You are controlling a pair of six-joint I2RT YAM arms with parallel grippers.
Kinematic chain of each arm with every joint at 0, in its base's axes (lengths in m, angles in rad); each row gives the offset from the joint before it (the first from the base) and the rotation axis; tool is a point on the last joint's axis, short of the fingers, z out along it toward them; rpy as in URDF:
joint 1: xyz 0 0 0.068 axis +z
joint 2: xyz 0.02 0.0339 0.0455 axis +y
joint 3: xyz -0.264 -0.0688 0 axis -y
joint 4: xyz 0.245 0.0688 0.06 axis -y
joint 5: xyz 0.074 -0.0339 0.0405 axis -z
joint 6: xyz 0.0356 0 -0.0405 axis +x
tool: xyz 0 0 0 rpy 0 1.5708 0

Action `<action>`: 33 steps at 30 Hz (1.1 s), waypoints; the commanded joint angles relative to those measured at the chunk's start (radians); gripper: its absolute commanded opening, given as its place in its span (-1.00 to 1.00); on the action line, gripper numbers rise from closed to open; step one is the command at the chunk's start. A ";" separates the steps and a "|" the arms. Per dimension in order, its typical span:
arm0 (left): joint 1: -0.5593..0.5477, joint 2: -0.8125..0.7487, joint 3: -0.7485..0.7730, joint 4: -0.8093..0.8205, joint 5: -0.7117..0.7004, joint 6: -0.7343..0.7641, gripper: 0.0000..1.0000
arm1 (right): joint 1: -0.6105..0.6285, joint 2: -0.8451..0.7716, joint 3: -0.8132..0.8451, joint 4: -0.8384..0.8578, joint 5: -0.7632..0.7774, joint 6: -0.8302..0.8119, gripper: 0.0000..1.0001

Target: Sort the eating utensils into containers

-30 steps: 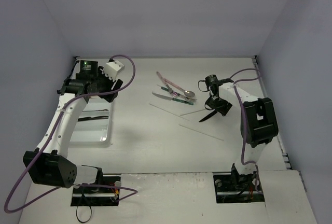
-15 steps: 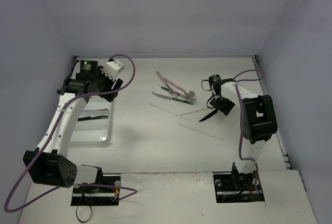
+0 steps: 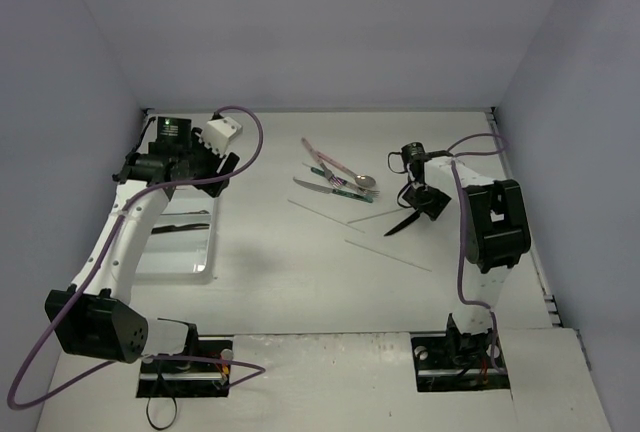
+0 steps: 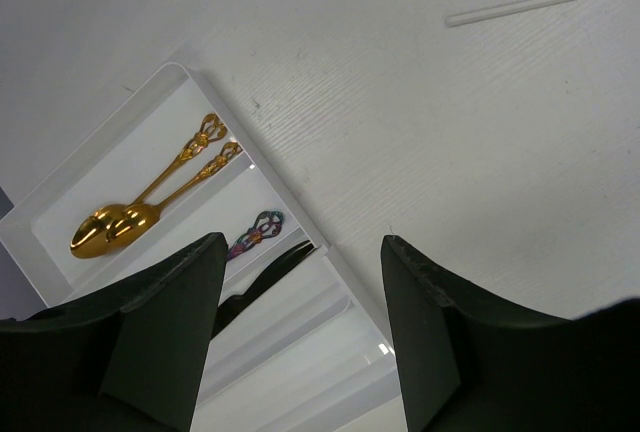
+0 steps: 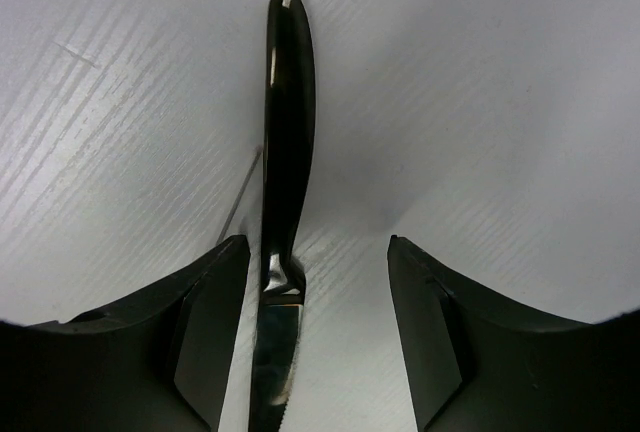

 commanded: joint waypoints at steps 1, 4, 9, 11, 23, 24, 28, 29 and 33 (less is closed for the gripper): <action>-0.005 -0.027 0.008 0.050 0.009 0.005 0.18 | -0.010 0.014 0.018 -0.010 0.016 0.003 0.08; -0.005 -0.028 0.004 0.050 0.008 0.005 0.18 | -0.014 0.017 0.003 -0.005 0.016 0.007 0.02; -0.006 -0.025 -0.001 0.050 0.008 0.004 0.18 | -0.040 0.025 -0.035 0.002 0.008 0.023 -0.27; -0.005 -0.024 -0.003 0.053 0.008 0.003 0.18 | -0.051 0.031 -0.049 0.005 0.000 0.027 -0.34; -0.007 -0.019 -0.011 0.065 0.014 -0.013 0.18 | -0.065 0.038 -0.037 0.023 -0.090 0.026 -1.00; -0.008 -0.020 -0.013 0.065 0.025 -0.017 0.18 | -0.065 0.019 -0.037 0.029 -0.106 0.023 -1.00; -0.015 -0.025 -0.015 0.065 0.082 -0.030 0.18 | -0.063 -0.085 -0.037 0.057 -0.150 -0.006 -1.00; -0.017 -0.027 -0.014 0.066 0.105 -0.038 0.18 | -0.063 -0.121 -0.037 0.063 -0.156 -0.015 -1.00; -0.058 -0.029 -0.017 0.072 0.164 -0.076 0.20 | -0.063 -0.217 -0.035 0.066 -0.181 -0.026 -1.00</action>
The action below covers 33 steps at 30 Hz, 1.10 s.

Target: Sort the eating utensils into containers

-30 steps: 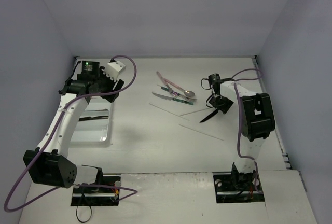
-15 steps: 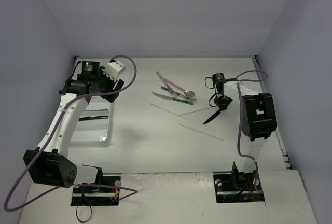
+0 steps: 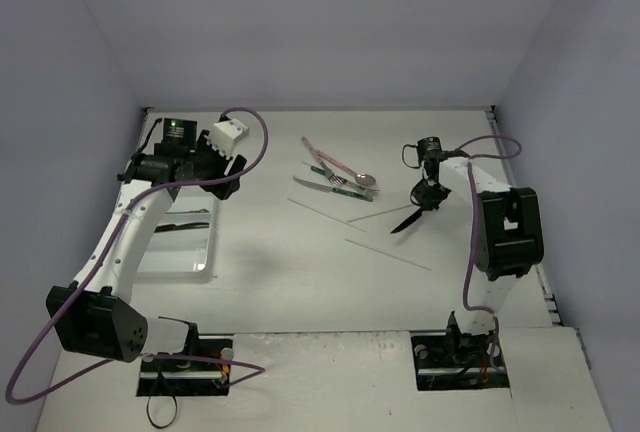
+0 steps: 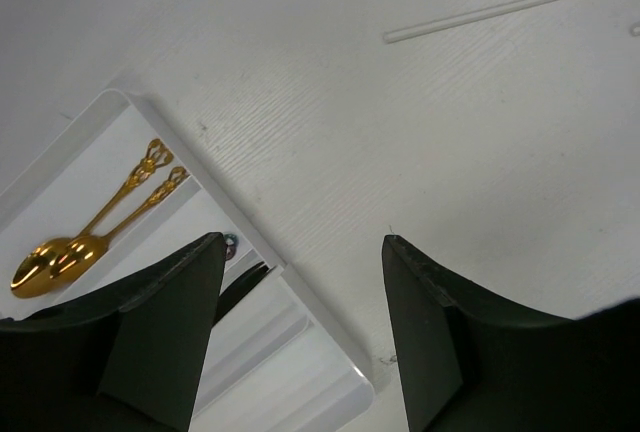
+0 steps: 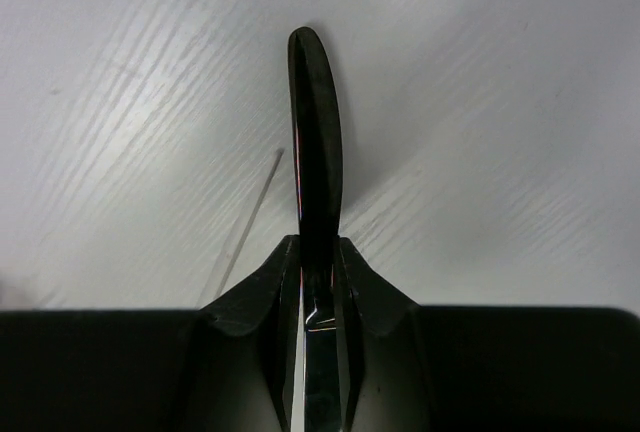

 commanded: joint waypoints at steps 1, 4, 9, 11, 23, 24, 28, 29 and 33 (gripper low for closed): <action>-0.059 -0.030 0.006 0.057 0.101 -0.059 0.20 | 0.001 -0.179 0.006 -0.009 -0.048 -0.013 -1.00; -0.121 -0.027 -0.005 0.075 0.126 -0.097 0.21 | 0.013 -0.239 0.002 -0.006 -0.057 -0.005 -1.00; -0.213 0.007 -0.004 0.118 0.218 -0.207 0.21 | 0.064 -0.297 0.009 0.027 -0.048 -0.009 -1.00; -0.227 0.032 0.000 0.163 0.258 -0.302 0.21 | 0.102 -0.310 0.011 0.040 -0.024 -0.011 -1.00; -0.236 0.240 0.039 0.536 0.461 -0.845 0.21 | 0.275 -0.326 0.081 0.066 0.079 0.087 -1.00; -0.236 0.256 0.034 0.576 0.478 -0.890 0.21 | 0.286 -0.327 0.087 0.078 0.079 0.079 -1.00; -0.228 0.313 0.047 0.649 0.512 -0.969 0.20 | 0.339 -0.336 0.086 0.146 0.051 0.003 -1.00; -0.225 0.323 0.056 0.651 0.514 -0.974 0.20 | 0.351 -0.342 0.083 0.171 0.037 -0.021 -1.00; -0.207 0.356 0.066 0.708 0.518 -1.032 0.21 | 0.397 -0.382 0.049 0.277 -0.026 -0.133 -1.00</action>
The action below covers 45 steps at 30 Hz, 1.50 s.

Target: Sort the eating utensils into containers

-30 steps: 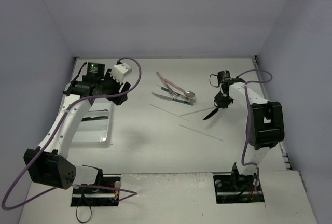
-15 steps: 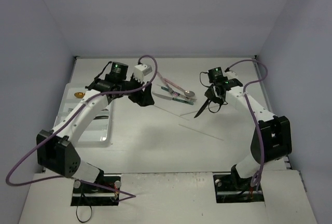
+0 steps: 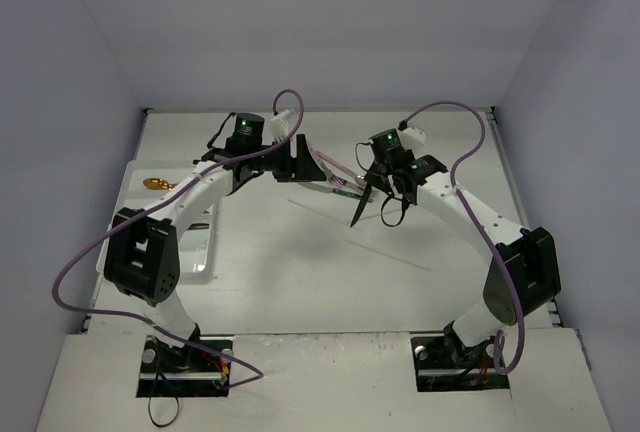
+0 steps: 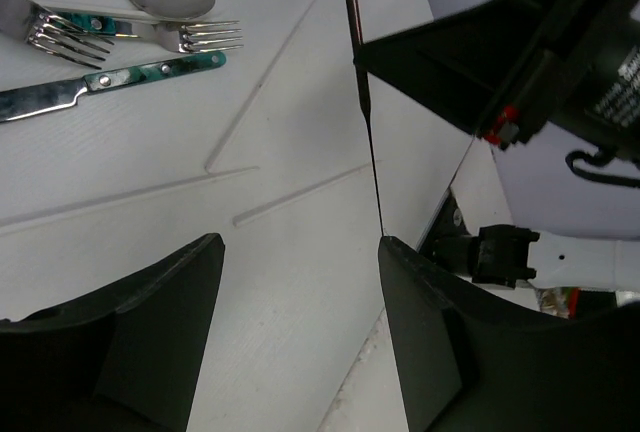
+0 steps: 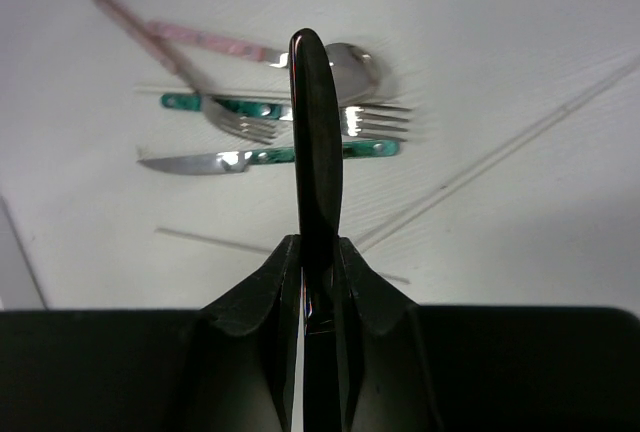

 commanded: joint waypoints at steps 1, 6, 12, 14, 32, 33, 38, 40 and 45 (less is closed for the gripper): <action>0.028 0.006 0.058 0.186 0.056 -0.136 0.21 | 0.046 -0.102 0.003 0.176 -0.051 -0.132 -1.00; 0.074 0.038 0.055 0.305 0.079 -0.262 0.21 | 0.071 -0.143 -0.027 0.275 -0.112 -0.257 -1.00; 0.099 0.063 0.095 0.337 0.076 -0.316 0.20 | 0.102 -0.147 -0.038 0.311 -0.156 -0.312 -1.00; 0.097 0.065 0.105 0.337 0.070 -0.321 0.21 | 0.117 -0.143 -0.034 0.344 -0.164 -0.330 -1.00; -0.015 0.147 0.210 -0.218 -0.446 0.027 0.15 | 0.042 -0.268 -0.095 0.221 0.122 -0.255 -0.21; -0.025 0.162 0.223 -0.225 -0.458 0.016 0.15 | 0.015 -0.289 -0.102 0.197 0.145 -0.257 0.02; -0.099 0.262 0.380 -0.319 -0.571 -0.001 0.16 | -0.056 -0.239 -0.113 0.105 0.190 -0.382 -0.02; -0.097 0.269 0.392 -0.322 -0.587 -0.003 0.16 | -0.058 -0.142 -0.108 0.096 0.151 -0.443 -0.06; -0.072 0.223 0.371 -0.331 -0.589 0.052 0.16 | -0.031 0.122 -0.065 0.067 -0.009 -0.546 -0.10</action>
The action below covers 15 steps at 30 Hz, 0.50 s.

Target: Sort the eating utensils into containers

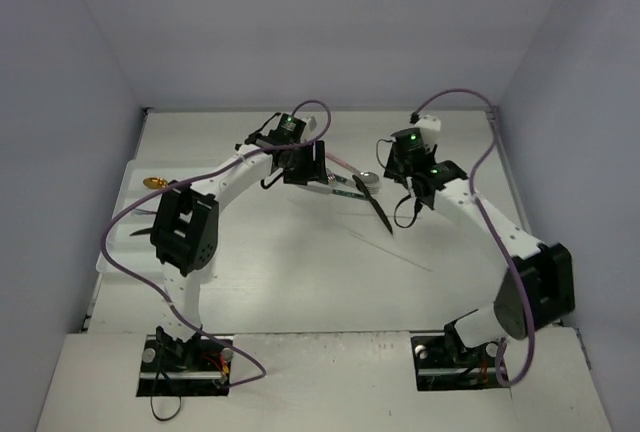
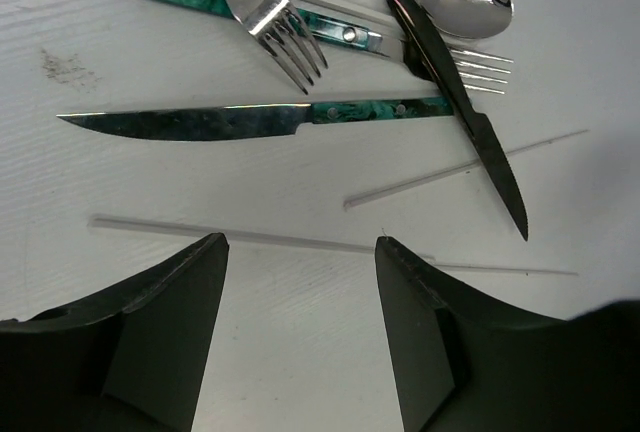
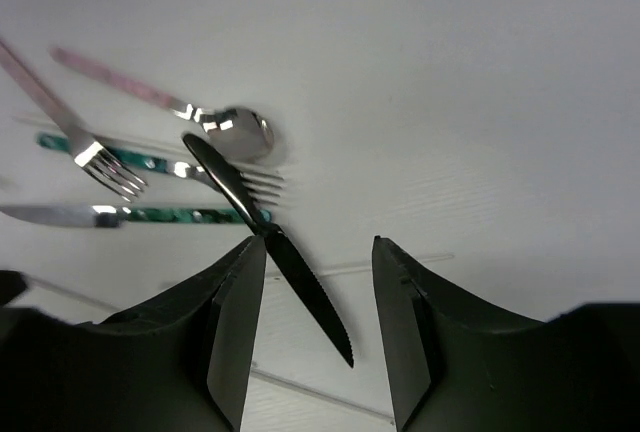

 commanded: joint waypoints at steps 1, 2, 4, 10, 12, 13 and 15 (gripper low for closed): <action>0.043 -0.115 0.031 -0.010 -0.051 0.063 0.17 | 0.044 0.220 0.029 -0.051 -0.120 -0.128 -0.08; 0.048 -0.129 0.020 -0.009 -0.054 0.072 0.17 | 0.054 0.261 0.037 -0.051 -0.136 -0.145 -0.06; 0.056 -0.163 -0.012 -0.004 -0.058 0.087 0.17 | 0.063 0.293 0.049 -0.051 -0.168 -0.167 -0.02; 0.068 -0.242 -0.102 0.020 -0.046 0.107 0.17 | 0.060 0.355 0.067 -0.052 -0.199 -0.223 0.13; 0.072 -0.253 -0.120 0.023 -0.042 0.110 0.17 | 0.056 0.368 0.072 -0.052 -0.208 -0.233 0.13; 0.074 -0.258 -0.125 0.024 -0.041 0.111 0.17 | 0.055 0.378 0.074 -0.052 -0.212 -0.236 0.12; 0.080 -0.265 -0.132 0.025 -0.041 0.113 0.17 | 0.054 0.396 0.079 -0.051 -0.219 -0.236 0.09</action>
